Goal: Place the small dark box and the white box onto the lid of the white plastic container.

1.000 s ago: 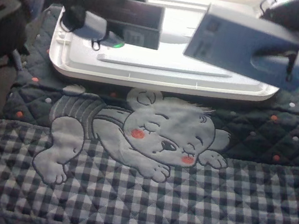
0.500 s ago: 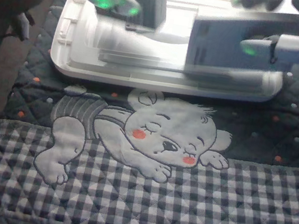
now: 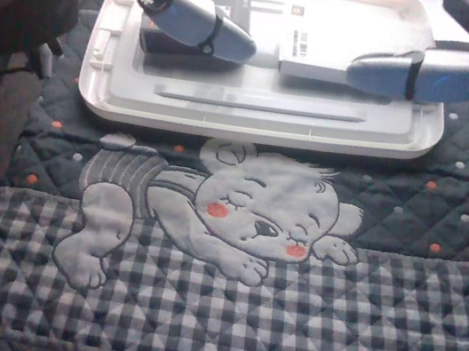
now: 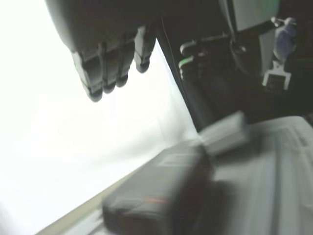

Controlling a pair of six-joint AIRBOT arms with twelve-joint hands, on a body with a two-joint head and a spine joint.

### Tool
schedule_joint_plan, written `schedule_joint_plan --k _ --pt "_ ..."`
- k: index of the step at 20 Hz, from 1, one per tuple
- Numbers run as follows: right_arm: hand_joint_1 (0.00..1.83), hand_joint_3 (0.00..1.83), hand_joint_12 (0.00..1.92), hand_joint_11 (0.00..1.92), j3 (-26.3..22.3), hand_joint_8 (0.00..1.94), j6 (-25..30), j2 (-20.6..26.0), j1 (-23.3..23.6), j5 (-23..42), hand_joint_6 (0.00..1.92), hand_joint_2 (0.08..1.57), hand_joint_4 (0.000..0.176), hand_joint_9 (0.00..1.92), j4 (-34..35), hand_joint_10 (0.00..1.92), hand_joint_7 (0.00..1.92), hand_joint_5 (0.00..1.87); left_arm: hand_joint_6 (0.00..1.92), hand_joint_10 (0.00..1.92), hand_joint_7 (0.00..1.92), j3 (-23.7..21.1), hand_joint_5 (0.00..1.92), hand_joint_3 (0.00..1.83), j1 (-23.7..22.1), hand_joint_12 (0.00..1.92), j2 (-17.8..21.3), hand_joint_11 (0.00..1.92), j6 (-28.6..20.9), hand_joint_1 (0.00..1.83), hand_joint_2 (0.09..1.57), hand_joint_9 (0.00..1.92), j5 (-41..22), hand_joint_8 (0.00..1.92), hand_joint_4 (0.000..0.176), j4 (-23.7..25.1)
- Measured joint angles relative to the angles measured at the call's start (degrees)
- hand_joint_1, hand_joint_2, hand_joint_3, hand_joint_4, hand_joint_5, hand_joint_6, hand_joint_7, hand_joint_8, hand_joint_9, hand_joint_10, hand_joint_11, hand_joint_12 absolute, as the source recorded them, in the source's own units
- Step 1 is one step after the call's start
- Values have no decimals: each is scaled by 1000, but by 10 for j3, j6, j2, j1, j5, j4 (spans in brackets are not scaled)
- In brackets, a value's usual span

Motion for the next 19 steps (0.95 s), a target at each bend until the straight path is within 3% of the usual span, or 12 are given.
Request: schedule_joint_plan --k 1,2,3,5,6,7,8,13,15,16,17,19 --pt "633 0 0 0 -12 0 0 9 0 5 0 830 176 0 -17 0 0 0 0 0 0 -11 0 9 3 0 11 0 0 739 940 0 -13 0 175 0" --pt "611 0 0 0 -24 0 0 19 0 10 0 808 176 0 -28 0 0 0 0 0 0 -23 0 56 7 0 21 0 0 147 1314 0 -27 0 176 2" --pt "617 0 0 0 -37 0 0 27 0 22 0 787 159 0 -30 0 0 0 0 0 0 -38 0 0 12 14 34 30 2 29 1246 0 -38 0 176 6" --pt "601 0 0 0 -56 0 -1 39 0 37 0 763 66 0 -28 0 0 0 0 0 0 -57 0 0 17 0 48 0 1 727 1110 0 -59 0 176 3" --pt "613 0 4 9 -75 0 0 53 0 52 0 753 56 0 -36 0 0 0 0 0 0 -77 0 0 25 0 63 0 -1 770 1118 0 -85 0 176 10" --pt "774 0 0 1 -88 0 0 65 0 72 0 730 148 0 -48 0 0 0 0 0 0 -101 0 0 39 0 79 0 1 844 993 0 -112 0 176 23" --pt "788 0 29 44 -94 2 0 69 0 90 0 718 165 82 -41 9 53 0 0 0 0 -117 0 0 50 0 90 0 0 829 892 0 -129 0 176 22" --pt "856 2 578 0 -132 4 0 89 -50 184 2 748 175 191 -22 9 217 93 9 6 0 -181 23 0 124 41 143 88 -24 841 827 17 -285 0 176 17" --pt "831 0 610 0 -145 1 0 91 -78 216 0 722 176 185 -13 7 209 80 9 9 11 -205 119 1 157 38 156 69 -33 923 847 38 -362 4 118 8" --pt "854 8 613 0 -150 0 0 93 -86 237 0 759 141 169 -1 1 174 61 7 10 32 -217 117 3 174 40 164 73 -33 920 851 43 -391 12 98 8" --pt "793 1 797 0 -156 3 0 97 -96 263 3 745 78 189 13 5 195 39 10 15 55 -229 130 7 192 36 170 62 -34 933 864 58 -424 19 125 8" --pt "849 11 929 0 -165 5 0 99 -123 311 7 800 58 229 43 12 225 77 8 6 136 -243 227 0 222 35 176 45 -35 1030 850 93 -478 7 136 0"
